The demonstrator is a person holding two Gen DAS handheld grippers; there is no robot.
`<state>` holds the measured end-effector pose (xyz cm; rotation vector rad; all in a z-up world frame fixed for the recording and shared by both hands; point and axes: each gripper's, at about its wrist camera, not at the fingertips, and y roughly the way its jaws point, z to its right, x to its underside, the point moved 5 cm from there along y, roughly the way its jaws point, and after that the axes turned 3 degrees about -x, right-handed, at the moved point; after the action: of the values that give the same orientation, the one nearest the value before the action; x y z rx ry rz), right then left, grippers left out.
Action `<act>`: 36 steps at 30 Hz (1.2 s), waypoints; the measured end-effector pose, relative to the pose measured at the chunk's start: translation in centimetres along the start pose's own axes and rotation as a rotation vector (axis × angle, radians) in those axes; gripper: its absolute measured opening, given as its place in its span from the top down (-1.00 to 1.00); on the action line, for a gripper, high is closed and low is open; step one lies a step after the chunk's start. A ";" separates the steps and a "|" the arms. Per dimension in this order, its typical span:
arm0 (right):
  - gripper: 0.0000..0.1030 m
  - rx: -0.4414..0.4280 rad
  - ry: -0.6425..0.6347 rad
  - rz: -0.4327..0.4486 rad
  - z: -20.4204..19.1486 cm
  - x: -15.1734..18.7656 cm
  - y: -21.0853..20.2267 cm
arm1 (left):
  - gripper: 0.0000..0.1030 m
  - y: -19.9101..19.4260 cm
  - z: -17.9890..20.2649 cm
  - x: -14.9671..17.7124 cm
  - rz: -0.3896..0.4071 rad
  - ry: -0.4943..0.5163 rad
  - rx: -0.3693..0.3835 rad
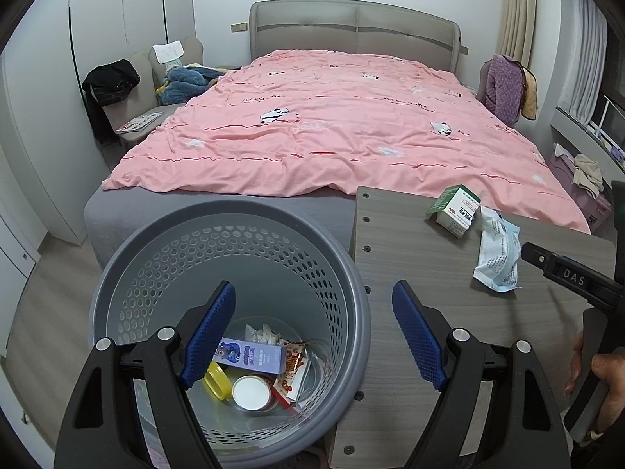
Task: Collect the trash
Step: 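Grasp the blue-white plastic wrapper with the right tool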
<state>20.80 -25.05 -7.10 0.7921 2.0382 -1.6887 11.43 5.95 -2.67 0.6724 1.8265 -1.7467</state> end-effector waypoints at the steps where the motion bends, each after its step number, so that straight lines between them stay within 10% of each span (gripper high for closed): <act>1: -0.86 -0.007 0.002 -0.003 -0.3 -0.2 0.3 | -0.53 0.0 0.1 0.0 -0.001 0.002 0.002; 11: -0.73 -0.002 0.080 -0.074 -2.1 -0.5 4.4 | -0.53 0.0 0.2 0.1 -0.002 0.003 0.005; 20: 0.06 -0.017 0.049 -0.075 -1.8 -0.1 4.0 | -0.53 0.3 1.1 -0.2 -0.009 0.026 0.028; 36: 0.10 -0.109 0.050 -0.018 3.3 0.5 -2.5 | -0.53 4.5 11.1 -6.2 -0.014 0.219 0.223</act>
<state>18.69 -28.44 -6.18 0.7891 2.1567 -1.5672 19.38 -4.90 -2.19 0.9754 1.7926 -1.9709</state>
